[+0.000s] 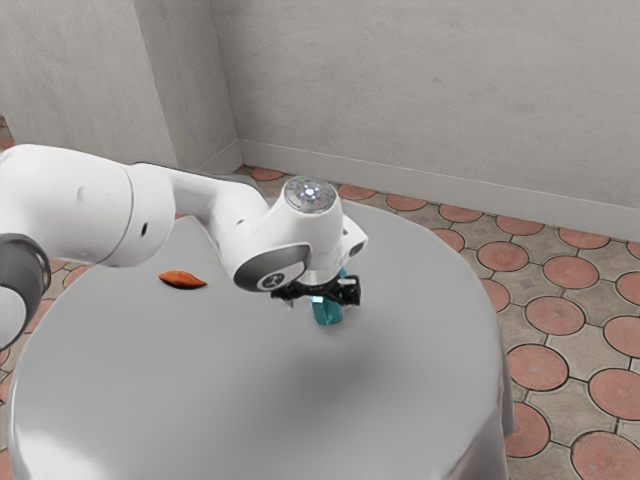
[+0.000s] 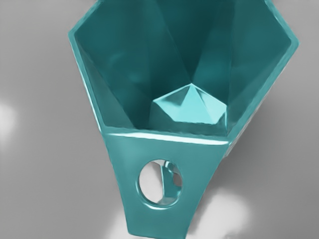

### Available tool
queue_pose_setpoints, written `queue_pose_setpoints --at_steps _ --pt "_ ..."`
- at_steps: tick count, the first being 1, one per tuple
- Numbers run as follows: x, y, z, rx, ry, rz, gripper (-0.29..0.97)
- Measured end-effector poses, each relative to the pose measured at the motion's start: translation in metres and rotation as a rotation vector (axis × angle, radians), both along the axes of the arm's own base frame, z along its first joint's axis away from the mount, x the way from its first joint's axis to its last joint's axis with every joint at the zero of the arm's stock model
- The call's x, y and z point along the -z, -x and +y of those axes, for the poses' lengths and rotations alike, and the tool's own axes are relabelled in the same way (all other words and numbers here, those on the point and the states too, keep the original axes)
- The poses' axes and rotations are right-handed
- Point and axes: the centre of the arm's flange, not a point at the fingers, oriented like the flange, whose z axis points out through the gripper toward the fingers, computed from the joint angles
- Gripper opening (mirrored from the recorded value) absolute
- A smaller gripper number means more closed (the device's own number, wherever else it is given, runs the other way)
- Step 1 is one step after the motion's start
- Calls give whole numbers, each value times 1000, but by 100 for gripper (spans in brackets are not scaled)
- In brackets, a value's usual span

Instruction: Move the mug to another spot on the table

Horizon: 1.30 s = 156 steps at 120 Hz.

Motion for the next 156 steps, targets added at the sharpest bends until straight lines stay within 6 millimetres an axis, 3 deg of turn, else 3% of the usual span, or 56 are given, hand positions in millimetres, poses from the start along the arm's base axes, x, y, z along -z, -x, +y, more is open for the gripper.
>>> queue_pose_setpoints --at_steps 28,52,94,156 --pt "15 -9 0 57 -36 2 68" --pt "18 -16 20 71 -36 -19 68" --pt "41 -11 1 117 -5 12 62" --pt "42 -12 0 145 -15 13 45"
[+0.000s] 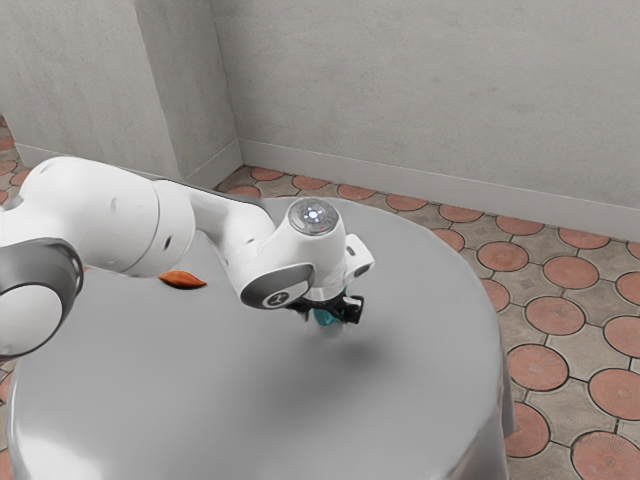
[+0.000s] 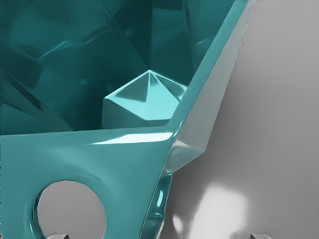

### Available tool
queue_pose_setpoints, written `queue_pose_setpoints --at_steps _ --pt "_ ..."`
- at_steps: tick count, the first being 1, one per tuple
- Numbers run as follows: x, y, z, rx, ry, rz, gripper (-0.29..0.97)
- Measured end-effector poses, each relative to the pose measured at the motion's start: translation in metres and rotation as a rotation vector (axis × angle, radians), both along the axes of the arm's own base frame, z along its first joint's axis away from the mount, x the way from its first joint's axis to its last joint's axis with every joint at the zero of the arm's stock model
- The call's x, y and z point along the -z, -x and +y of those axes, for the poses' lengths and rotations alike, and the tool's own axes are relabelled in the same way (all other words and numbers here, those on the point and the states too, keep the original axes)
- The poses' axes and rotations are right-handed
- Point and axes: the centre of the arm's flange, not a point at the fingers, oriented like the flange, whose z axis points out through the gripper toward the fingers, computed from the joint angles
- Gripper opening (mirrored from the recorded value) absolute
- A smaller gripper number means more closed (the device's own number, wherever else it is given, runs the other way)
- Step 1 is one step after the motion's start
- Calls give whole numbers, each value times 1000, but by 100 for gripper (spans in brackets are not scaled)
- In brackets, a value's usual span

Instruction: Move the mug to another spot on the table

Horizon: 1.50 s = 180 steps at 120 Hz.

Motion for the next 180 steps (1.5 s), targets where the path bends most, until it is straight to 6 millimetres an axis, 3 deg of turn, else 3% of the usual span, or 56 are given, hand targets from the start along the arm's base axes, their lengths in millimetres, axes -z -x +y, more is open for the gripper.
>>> queue_pose_setpoints --at_steps 32,123,180 --pt "-1 -3 10 -10 -4 -2 37" --pt "-1 -3 9 8 -18 -4 5" --pt "-24 -2 7 -3 -1 -37 3"
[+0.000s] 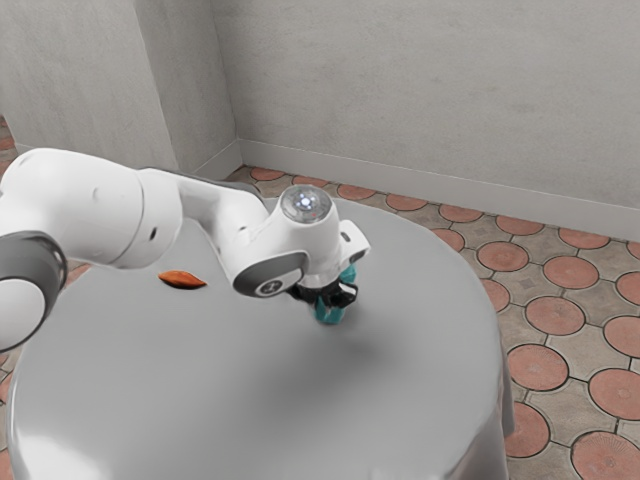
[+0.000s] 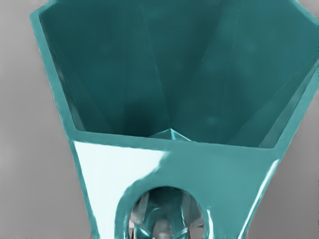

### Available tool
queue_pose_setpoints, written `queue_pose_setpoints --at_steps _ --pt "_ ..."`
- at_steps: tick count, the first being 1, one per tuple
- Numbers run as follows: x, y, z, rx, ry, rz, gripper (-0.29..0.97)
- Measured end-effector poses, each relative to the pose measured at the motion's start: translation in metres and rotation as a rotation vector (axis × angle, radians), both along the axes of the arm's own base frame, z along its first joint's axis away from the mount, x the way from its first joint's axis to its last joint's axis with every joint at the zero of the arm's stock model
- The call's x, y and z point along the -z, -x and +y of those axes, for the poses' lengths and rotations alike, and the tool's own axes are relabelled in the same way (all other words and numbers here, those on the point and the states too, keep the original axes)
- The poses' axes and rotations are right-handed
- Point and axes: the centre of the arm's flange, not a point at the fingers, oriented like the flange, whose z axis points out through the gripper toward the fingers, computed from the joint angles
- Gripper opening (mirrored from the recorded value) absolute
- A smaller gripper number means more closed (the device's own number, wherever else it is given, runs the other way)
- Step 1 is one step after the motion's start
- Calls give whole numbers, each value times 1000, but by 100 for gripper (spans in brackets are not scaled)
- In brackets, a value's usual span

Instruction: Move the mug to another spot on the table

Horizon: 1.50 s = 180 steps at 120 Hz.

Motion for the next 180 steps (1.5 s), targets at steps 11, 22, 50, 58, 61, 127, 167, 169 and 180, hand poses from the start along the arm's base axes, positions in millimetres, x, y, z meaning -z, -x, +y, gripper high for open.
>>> queue_pose_setpoints --at_steps 11,22,50,58,61,127,167,169,180 --pt "-5 0 2 -11 5 -7 3" --pt "-7 0 6 -26 8 -13 3" --pt "-15 -5 31 -62 -39 -49 3" --pt "-17 -4 42 -88 -43 -54 3" --pt "-17 -1 46 -97 -43 -52 3" --pt "-12 64 101 -202 -106 -33 3" --pt "-13 58 100 -255 -94 -66 3" --pt "-12 58 100 -257 -93 -67 3" --pt "-7 56 100 -269 -94 -65 3"
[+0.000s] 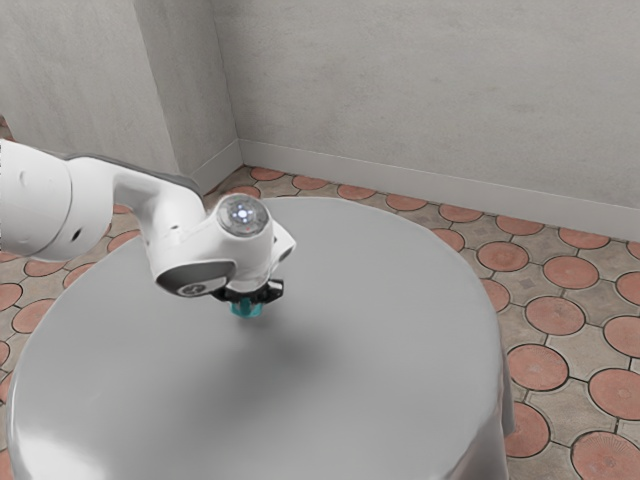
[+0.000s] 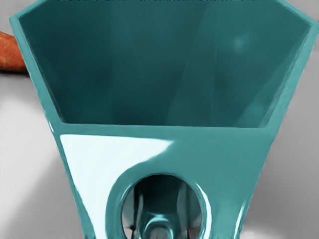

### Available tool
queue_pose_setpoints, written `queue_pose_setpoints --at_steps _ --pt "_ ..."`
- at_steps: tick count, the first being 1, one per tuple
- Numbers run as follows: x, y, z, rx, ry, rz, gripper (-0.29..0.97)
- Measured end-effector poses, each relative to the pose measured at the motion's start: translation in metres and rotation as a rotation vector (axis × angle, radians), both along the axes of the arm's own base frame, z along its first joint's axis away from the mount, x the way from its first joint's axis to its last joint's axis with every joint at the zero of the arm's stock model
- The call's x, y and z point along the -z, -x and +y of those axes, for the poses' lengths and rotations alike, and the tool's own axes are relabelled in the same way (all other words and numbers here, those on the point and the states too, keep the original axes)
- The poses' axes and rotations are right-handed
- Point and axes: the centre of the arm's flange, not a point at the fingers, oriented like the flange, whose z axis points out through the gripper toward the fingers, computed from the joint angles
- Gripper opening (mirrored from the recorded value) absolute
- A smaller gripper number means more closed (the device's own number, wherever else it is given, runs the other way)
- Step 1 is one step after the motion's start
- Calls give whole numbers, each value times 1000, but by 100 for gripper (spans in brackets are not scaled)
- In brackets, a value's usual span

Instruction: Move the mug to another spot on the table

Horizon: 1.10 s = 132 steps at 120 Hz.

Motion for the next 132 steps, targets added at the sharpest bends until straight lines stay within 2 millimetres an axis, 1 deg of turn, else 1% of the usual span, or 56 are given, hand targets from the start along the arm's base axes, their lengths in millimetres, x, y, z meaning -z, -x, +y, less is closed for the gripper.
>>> queue_pose_setpoints --at_steps 23,40,56,72,106,132 --pt "14 -1 2 -23 -3 10 3" --pt "17 -2 2 -36 -1 9 3" --pt "18 -2 2 -46 3 6 5" --pt "21 -2 2 -57 7 5 13" --pt "28 0 2 -82 15 10 34" --pt "26 2 -1 -121 48 7 43"
